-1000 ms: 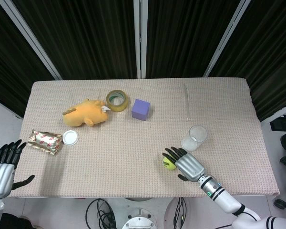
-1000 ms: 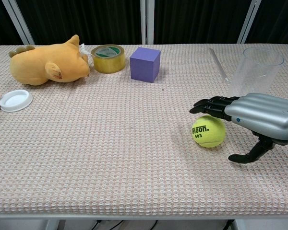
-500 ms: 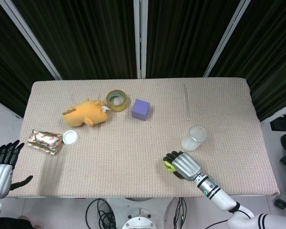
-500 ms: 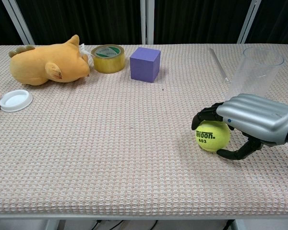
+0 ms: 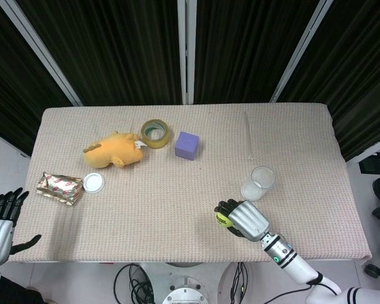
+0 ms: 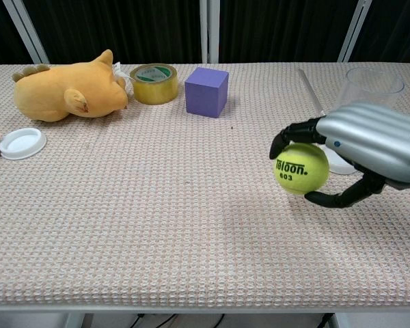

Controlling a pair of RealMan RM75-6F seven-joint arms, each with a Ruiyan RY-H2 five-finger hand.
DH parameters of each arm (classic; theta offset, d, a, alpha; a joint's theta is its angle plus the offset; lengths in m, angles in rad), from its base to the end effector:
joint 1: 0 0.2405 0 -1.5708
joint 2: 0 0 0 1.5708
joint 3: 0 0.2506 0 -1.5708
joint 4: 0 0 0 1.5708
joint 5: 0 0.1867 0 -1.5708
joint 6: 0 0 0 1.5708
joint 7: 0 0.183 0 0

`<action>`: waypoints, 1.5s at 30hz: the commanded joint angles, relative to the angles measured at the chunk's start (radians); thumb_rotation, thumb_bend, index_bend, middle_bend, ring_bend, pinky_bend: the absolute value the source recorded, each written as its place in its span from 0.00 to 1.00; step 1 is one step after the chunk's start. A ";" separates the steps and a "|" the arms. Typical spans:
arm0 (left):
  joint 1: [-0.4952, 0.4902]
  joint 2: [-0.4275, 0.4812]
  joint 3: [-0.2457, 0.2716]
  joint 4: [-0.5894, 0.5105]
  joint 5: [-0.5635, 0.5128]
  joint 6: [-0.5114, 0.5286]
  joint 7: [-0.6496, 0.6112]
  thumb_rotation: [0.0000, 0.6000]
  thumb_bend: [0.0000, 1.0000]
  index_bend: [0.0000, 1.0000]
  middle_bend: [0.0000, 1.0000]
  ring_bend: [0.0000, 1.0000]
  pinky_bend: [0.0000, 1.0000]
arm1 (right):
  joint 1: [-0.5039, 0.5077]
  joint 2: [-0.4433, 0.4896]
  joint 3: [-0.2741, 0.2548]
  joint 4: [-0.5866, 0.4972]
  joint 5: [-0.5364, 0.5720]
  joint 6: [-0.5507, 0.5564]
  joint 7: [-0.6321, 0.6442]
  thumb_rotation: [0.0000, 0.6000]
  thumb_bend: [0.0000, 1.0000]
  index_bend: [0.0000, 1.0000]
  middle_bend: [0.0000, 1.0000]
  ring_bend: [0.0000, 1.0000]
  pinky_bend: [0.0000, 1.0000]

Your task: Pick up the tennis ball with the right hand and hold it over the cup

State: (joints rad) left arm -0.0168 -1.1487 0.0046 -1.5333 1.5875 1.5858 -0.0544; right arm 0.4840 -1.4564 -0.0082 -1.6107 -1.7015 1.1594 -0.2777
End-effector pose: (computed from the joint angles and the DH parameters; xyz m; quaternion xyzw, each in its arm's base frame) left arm -0.3047 0.1872 0.1762 -0.5968 -0.3780 -0.4003 0.5837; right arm -0.1419 -0.2601 0.0070 0.7995 -0.2612 0.4227 0.3373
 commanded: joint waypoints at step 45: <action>-0.025 0.007 -0.001 -0.044 0.018 -0.025 0.080 1.00 0.07 0.01 0.00 0.00 0.00 | 0.005 0.191 0.154 0.027 0.196 0.054 0.174 1.00 0.18 0.20 0.18 0.11 0.30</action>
State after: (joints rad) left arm -0.0413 -1.1421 0.0039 -1.5770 1.6057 1.5600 0.0253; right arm 0.4887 -1.2674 0.1466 -1.5828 -1.5032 1.2120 -0.1063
